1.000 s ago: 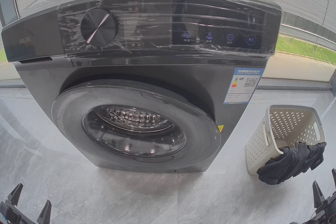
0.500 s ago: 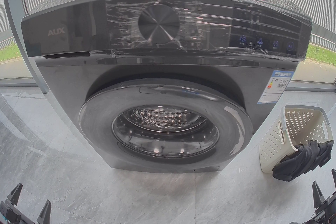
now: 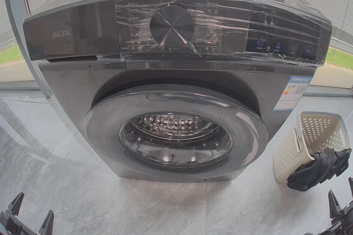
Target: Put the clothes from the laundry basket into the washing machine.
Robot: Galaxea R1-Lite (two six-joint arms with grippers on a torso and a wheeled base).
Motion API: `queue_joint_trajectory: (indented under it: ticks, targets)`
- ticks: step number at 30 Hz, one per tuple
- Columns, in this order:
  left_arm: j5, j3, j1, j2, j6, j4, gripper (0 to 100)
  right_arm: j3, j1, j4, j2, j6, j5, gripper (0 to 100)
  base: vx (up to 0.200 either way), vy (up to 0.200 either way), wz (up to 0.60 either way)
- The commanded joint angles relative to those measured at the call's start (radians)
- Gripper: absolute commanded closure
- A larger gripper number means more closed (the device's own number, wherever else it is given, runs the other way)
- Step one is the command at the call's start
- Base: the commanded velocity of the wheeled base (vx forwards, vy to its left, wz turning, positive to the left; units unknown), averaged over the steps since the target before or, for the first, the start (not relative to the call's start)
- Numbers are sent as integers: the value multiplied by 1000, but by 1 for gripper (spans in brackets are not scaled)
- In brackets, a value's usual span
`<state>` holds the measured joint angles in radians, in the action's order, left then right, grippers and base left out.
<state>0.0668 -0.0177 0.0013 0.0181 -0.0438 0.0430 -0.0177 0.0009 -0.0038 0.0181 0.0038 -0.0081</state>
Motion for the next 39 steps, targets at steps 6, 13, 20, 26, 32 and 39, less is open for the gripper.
queue_joint_trajectory:
  ticks: [6, 13, 20, 26, 32, 39]
  targets:
    - [-2, 18, 0, -18, -7, 0, 0, 18, 1, -1, -18, -1, 2, 0, 0, 133, 0]
    - [-2, 18, 0, -18, -7, 0, 0, 18, 1, -1, -18, 1, 0, 0, 0, 0, 0]
    - [-1, 18, 0, -18, -10, 0, 0, 18, 1, -1, -18, 1, 0, 0, 0, 0, 0]
    - [-1, 18, 0, -18, -10, 0, 0, 18, 1, -1, -18, 1, 0, 0, 0, 0, 0]
    - [-1, 18, 0, -18, -10, 0, 0, 18, 1, -1, -18, 1, 0, 0, 0, 0, 0]
    - [-2, 18, 0, -18, -11, 0, 0, 18, 1, -1, -18, 1, 2, 0, 0, 0, 0]
